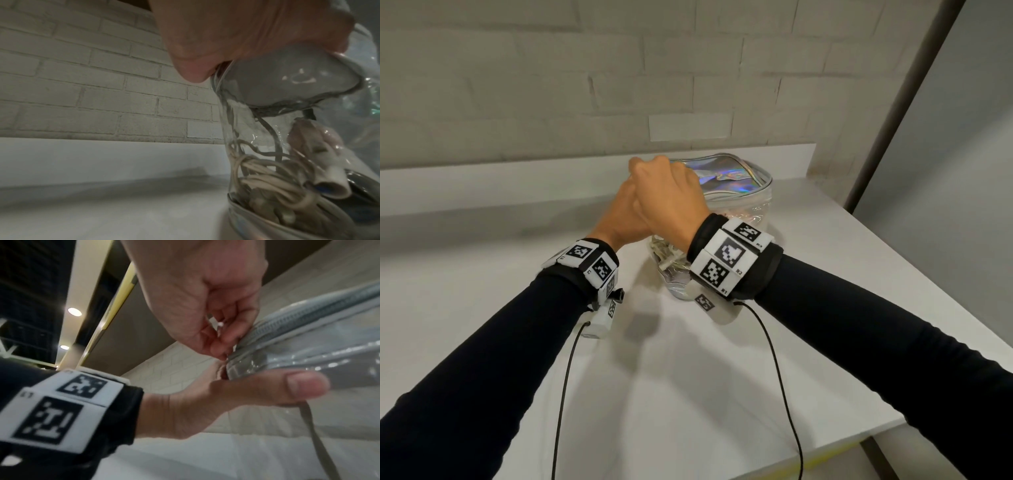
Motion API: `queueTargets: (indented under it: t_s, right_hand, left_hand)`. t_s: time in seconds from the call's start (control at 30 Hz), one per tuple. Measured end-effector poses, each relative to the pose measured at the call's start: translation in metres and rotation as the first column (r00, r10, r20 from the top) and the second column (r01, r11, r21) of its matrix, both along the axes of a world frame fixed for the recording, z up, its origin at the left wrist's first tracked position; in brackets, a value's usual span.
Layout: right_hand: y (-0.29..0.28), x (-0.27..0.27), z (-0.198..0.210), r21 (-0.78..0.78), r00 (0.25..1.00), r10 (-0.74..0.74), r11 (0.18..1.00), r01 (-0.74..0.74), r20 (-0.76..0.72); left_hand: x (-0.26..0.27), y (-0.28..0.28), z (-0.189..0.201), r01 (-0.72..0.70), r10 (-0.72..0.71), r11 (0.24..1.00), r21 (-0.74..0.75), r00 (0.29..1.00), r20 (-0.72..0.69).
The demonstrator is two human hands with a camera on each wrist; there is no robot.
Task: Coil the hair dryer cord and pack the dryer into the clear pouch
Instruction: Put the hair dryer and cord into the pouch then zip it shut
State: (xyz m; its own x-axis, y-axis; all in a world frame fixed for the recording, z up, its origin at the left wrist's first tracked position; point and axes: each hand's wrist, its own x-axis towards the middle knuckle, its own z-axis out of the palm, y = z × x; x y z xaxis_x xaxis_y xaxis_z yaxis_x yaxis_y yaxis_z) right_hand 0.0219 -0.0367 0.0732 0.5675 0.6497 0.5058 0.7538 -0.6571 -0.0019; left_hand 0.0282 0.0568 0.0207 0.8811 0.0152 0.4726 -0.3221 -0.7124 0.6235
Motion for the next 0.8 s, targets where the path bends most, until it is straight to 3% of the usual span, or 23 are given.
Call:
queueTargets:
  t_s: [0.13,0.23,0.33,0.4,0.5,0.6,0.8]
  right_hand:
    - [0.0,0.001,0.011,0.162,0.971,0.042,0.987,-0.004,-0.234]
    - [0.002,0.015,0.017,0.318,0.847,0.075,0.941,0.114,-0.526]
    - [-0.001,0.021,0.024,0.302,0.729,0.093,0.939,0.161,-0.678]
    - [-0.009,0.016,0.025,0.294,0.742,0.101,0.947,0.133,-0.663]
    - [-0.029,0.009,0.016,0.271,0.853,0.08,0.96,0.074,-0.515]
    - [-0.06,0.015,0.004,0.27,0.908,0.053,0.96,0.067,-0.415]
    - [-0.127,0.067,-0.01,0.481,0.895,-0.044,0.83,0.28,-0.445]
  left_hand:
    - [0.003,0.007,-0.003,0.047,-0.048,0.997,-0.066,0.999,-0.009]
    - [0.002,0.008,-0.003,0.013,-0.012,0.998,-0.062,1.0,0.023]
    - [0.001,0.006,-0.002,0.004,-0.005,1.0,0.005,0.996,0.089]
    - [0.0,0.009,-0.001,0.012,-0.017,0.999,0.05,0.995,0.094]
    - [0.005,0.015,-0.002,0.036,-0.049,0.985,0.166,0.996,0.072]
    - [0.011,0.021,-0.008,0.023,-0.041,0.976,0.218,0.996,0.075]
    - [0.013,0.024,-0.004,-0.002,-0.016,0.964,0.267,0.998,0.066]
